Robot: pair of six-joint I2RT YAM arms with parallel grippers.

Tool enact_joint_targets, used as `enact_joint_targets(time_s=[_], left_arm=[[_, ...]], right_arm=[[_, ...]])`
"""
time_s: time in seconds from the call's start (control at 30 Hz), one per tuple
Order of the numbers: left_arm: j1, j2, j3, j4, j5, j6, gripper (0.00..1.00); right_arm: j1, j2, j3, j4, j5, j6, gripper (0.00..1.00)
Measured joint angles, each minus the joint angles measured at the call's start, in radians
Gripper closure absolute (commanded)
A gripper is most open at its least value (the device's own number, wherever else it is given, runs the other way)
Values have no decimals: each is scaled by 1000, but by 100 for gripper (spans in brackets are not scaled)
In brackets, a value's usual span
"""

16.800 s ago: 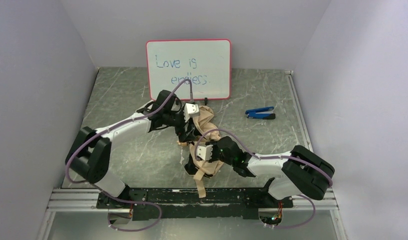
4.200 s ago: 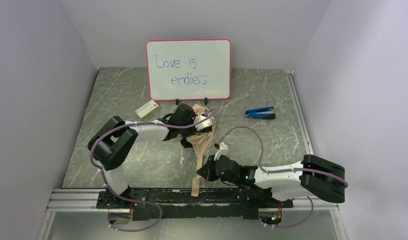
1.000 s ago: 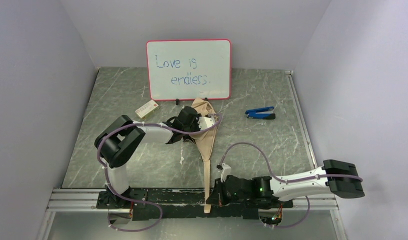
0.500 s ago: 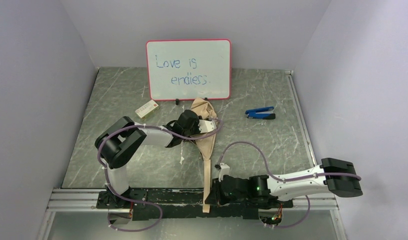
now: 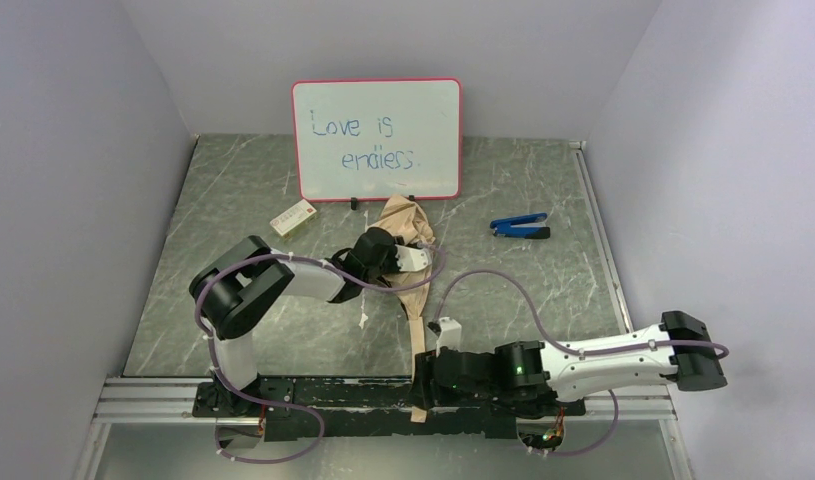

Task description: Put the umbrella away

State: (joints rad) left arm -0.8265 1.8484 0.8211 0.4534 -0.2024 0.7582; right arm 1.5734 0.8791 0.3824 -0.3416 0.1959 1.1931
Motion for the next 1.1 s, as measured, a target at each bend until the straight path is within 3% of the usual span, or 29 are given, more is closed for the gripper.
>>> enact_joint_targets(time_s=[0.33,0.5,0.6,0.9,1.0,1.1], left_arm=[[0,-1,-19,36,-4,17,95],[-2,-2,-34,61,-4,27,95],[-2,-6,-40,66,-3,29,95],[-2,-18,-83,119,7,55,95],[-11,-19,-99,147,10,73,95],[-29,-19,-119,182,-2,108,95]], right_arm=[[45,-29,188,-354,232,109,29],[5,34,271,-478,370,121,28],[-158,62,278,-434,370,21,28],[-906,68,229,-116,151,-407,27],[-1086,142,232,38,60,-511,27],[-1183,235,237,209,-14,-599,27]])
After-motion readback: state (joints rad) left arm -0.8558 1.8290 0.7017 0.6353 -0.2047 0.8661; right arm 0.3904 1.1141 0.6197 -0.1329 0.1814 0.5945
